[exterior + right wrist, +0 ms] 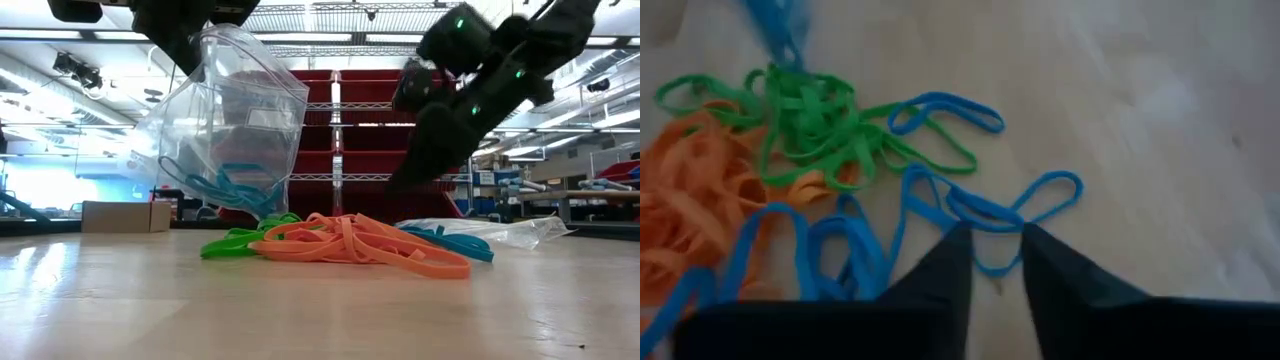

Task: Sort rubber bands
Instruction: Put the blue rubber band into the top left transparent zip bag

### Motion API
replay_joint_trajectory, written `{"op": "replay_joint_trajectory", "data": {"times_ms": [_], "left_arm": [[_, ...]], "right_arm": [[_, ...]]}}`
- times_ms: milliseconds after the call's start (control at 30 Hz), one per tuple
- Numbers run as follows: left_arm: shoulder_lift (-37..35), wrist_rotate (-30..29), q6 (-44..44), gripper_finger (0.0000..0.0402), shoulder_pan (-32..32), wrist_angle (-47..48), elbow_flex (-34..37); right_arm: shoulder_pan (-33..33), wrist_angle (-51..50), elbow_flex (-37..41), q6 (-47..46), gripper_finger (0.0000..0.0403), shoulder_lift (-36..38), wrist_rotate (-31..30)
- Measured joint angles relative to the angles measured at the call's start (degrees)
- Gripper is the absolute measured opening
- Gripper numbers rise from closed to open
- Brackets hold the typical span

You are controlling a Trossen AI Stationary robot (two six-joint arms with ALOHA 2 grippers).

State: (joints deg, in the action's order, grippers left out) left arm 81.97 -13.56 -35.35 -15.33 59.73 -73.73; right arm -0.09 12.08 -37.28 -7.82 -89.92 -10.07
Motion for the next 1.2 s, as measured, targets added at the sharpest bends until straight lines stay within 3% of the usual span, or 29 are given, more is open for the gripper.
{"op": "replay_joint_trajectory", "data": {"times_ms": [133,267,400,600,1000,1200], "left_arm": [[0.0,0.0,0.1,0.0001,0.0,-0.1,0.0],[0.0,0.2,0.3,0.0001,0.0,-0.1,0.0],[0.0,0.2,0.2,0.0001,0.0,0.0,0.0],[0.0,0.2,0.2,0.0001,0.0,0.1,0.0],[0.0,0.2,-0.3,0.0001,0.0,0.1,0.0],[0.0,0.2,-0.5,0.0001,0.0,-0.2,0.0]], "right_arm": [[-2.5,2.0,0.1,-1.8,0.0163,-4.7,3.5],[-3.5,5.7,0.0,-2.5,0.018,-8.9,5.1],[-3.8,10.2,-0.1,-2.0,0.0151,-11.5,6.9],[-2.2,8.2,0.0,1.1,0.0015,-9.4,3.8],[1.0,4.5,-3.2,5.3,0.0001,10.2,-2.9],[2.7,4.1,-12.7,12.1,0.0,11.0,-2.9]]}}
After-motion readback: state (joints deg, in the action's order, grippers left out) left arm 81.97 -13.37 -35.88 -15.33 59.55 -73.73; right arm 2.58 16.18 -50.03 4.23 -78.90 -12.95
